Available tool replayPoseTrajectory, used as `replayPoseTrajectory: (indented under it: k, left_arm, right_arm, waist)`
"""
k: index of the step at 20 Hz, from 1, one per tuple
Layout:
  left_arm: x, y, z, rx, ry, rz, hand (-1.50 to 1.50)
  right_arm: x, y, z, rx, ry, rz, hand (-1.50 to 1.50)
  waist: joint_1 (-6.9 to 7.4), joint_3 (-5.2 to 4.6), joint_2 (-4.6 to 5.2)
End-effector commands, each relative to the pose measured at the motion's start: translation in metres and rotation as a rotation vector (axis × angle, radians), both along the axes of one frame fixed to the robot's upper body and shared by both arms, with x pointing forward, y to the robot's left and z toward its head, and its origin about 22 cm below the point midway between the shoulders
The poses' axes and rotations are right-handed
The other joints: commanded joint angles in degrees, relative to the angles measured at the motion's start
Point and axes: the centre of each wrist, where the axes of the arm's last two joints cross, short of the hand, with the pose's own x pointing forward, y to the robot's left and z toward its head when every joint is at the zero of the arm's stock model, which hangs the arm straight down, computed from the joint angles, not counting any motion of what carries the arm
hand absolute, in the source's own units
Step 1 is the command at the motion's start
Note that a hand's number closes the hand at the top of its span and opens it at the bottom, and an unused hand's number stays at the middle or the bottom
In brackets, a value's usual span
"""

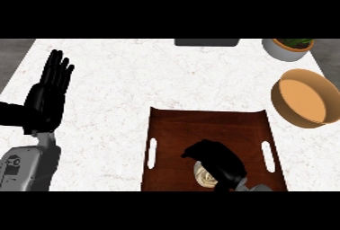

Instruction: Pick the cupcake from the tray and place it in the pot

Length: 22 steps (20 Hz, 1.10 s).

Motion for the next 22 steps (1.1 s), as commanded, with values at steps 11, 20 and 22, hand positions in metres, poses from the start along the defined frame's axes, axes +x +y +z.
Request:
replayPoseTrajectory:
  k: [11,20,22]
  left_arm:
    - [0.003,-0.006,0.008,-0.008,-0.006,-0.001,0.00]
    - [0.010,-0.014,0.006,-0.018,0.006,-0.041,0.00]
    - [0.005,-0.003,0.003,0.014,-0.006,-0.027,0.00]
  right_arm:
    - [-0.016,0.039,-0.007,0.037,-0.136,0.055,1.50]
    - [0.033,0.098,0.075,-0.072,-0.264,-0.338,1.50]
    - [0.027,0.114,0.072,-0.081,-0.275,-0.412,1.50]
  waist:
    - [-0.21,0.61,0.41]
    - [2.47,0.55,0.86]
    - [2.74,0.57,0.71]
